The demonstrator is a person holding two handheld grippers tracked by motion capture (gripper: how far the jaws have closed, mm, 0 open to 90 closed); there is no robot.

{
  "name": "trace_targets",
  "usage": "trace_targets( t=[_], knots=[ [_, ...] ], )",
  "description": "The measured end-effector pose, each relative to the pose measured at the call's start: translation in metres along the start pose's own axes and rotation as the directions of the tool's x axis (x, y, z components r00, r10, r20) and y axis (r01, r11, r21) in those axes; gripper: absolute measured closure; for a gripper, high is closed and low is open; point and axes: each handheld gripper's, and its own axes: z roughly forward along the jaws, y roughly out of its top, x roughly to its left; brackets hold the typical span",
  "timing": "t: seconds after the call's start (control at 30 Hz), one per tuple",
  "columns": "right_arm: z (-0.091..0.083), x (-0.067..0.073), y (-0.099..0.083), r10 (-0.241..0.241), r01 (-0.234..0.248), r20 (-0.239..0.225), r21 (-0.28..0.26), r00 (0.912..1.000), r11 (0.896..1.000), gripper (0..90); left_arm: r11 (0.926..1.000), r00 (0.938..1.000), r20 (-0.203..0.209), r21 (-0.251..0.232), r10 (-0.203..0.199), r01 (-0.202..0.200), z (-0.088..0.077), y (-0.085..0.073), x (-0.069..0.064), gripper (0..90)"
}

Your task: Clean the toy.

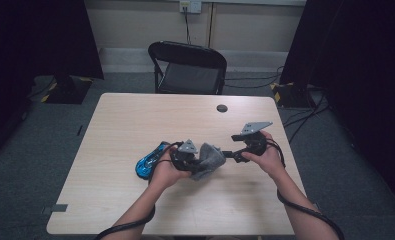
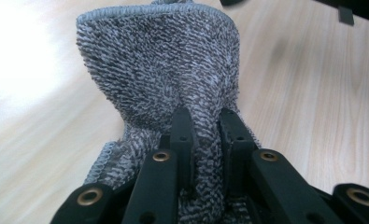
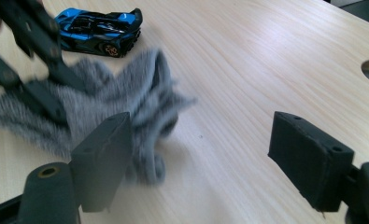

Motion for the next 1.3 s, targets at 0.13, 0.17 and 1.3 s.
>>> trace_targets(
  t=[0.13,0.17,1.3],
  knots=[
    [-0.007,-0.006,-0.006,0.025,-0.025,0.012,-0.004,0.9996,1.000,21.7,0.9993,0.9997,0.008,0.030,0.021,-0.022,0.019,0.000,-0.006,77.9],
    [-0.009,-0.006,-0.007,0.028,-0.028,0.017,-0.009,0.9995,1.000,21.7,0.9991,0.9996,0.009,0.032,0.028,-0.028,0.022,0.000,-0.007,77.7],
    [0.044,0.053,-0.024,-0.103,0.123,-0.213,0.083,0.9717,0.989,37.8,0.9905,0.9599,-0.257,-0.107,-0.112,0.086,-0.097,-0.050,0.049,33.8]
  ],
)
